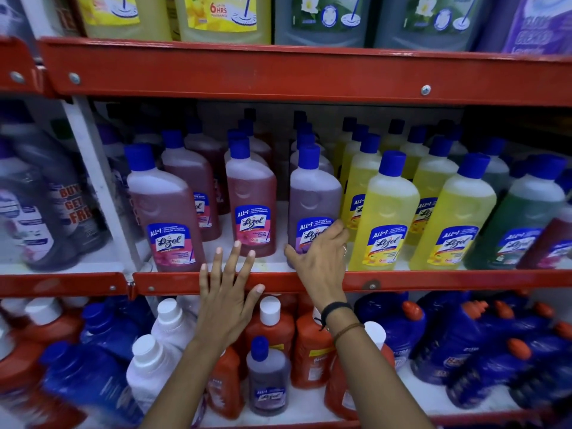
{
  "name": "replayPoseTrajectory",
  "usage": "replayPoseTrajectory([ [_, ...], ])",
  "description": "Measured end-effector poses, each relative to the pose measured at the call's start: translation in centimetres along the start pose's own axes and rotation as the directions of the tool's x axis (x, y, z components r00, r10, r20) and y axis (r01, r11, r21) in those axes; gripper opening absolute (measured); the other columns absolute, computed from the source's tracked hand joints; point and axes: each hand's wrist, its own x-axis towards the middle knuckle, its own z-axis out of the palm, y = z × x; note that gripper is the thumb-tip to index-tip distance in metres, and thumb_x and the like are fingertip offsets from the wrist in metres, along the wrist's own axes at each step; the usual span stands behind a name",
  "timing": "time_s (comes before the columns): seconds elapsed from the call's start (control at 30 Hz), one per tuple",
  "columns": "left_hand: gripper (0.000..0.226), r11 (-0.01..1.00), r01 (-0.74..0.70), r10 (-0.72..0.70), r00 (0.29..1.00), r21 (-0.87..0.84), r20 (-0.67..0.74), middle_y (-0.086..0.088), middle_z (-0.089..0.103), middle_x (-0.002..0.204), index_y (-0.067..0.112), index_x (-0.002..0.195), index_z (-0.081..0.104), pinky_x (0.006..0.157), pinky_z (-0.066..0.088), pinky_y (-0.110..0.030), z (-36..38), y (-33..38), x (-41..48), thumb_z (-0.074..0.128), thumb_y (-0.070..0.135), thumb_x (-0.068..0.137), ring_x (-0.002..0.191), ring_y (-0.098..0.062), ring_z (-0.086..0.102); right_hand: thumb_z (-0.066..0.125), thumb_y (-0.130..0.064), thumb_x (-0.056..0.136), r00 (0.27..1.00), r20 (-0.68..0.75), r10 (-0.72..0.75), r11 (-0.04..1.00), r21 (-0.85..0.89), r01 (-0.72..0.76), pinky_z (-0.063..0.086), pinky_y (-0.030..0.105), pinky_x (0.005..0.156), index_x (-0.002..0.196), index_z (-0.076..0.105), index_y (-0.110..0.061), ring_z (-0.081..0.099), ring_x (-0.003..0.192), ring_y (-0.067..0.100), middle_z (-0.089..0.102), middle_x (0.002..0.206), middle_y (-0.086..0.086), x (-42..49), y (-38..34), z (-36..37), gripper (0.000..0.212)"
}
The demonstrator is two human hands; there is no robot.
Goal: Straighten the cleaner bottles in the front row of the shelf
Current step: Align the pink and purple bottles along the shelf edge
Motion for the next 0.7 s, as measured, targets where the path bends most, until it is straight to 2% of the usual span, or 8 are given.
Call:
replayPoseTrajectory([
  [0.33,0.062,1.0,-0.012,0.011,1.0,0.02,0.026,-0.002,0.015,0.159,0.03,0.15,0.009,0.116,-0.009,-0.034,-1.0,-0.7,-1.3,0.014,0.059,0.094,0.146,-0.023,0.006,0.078,-0.047,0.065,1.0,0.023,0.007,1.0,-0.004,-0.007,0.052,0.036,0.082,0.137,0.021,0.0,0.052,0.113,0.034,0.041,0.129,0.018,-1.9,0.2,-1.5,0.104],
  [0.47,0.062,1.0,0.015,-0.016,1.0,0.004,0.022,0.0,0.013,0.16,0.032,0.149,0.006,0.116,0.005,-0.042,-1.2,-1.9,-2.4,0.011,0.06,0.094,0.147,-0.02,0.004,0.078,-0.046,0.068,0.999,-0.048,0.007,0.993,0.119,-0.001,0.051,0.037,0.085,0.136,0.026,0.0,0.049,0.116,0.034,0.039,0.132,0.02,-2.9,0.9,-1.1,0.098],
  [0.53,0.062,0.999,0.039,-0.039,0.999,0.007,0.029,0.002,0.008,0.16,0.034,0.149,0.003,0.116,0.01,-0.048,-1.4,-2.8,-3.0,0.008,0.06,0.094,0.147,-0.019,0.003,0.076,-0.036,0.075,0.98,-0.191,-0.053,0.962,0.255,0.101,0.043,0.029,0.099,0.134,0.031,-0.001,0.041,0.123,0.031,0.032,0.134,0.021,-4.5,1.2,-0.6,0.083],
  [0.6,0.062,0.999,0.031,-0.032,0.998,0.021,0.045,0.003,0.006,0.16,0.034,0.149,0.004,0.115,0.012,-0.05,-1.6,-3.7,-3.4,0.008,0.06,0.094,0.147,-0.019,0.003,0.069,-0.026,0.08,0.939,-0.296,-0.178,0.898,0.34,0.278,0.031,0.015,0.107,0.129,0.036,-0.005,0.036,0.126,0.027,0.029,0.134,0.016,-6.3,0.9,-0.2,0.063],
  [0.7,0.06,0.999,-0.004,0.003,0.999,0.033,0.043,0.007,-0.004,0.16,0.035,0.149,0.003,0.116,0.007,-0.046,-1.5,-4.9,-3.7,0.013,0.058,0.095,0.147,-0.014,-0.003,0.065,-0.019,0.081,0.901,-0.25,-0.354,0.812,0.396,0.428,0.024,0.008,0.107,0.125,0.041,-0.004,0.036,0.126,0.022,0.037,0.133,0.022,-7.5,-1.1,1.0,0.052],
])
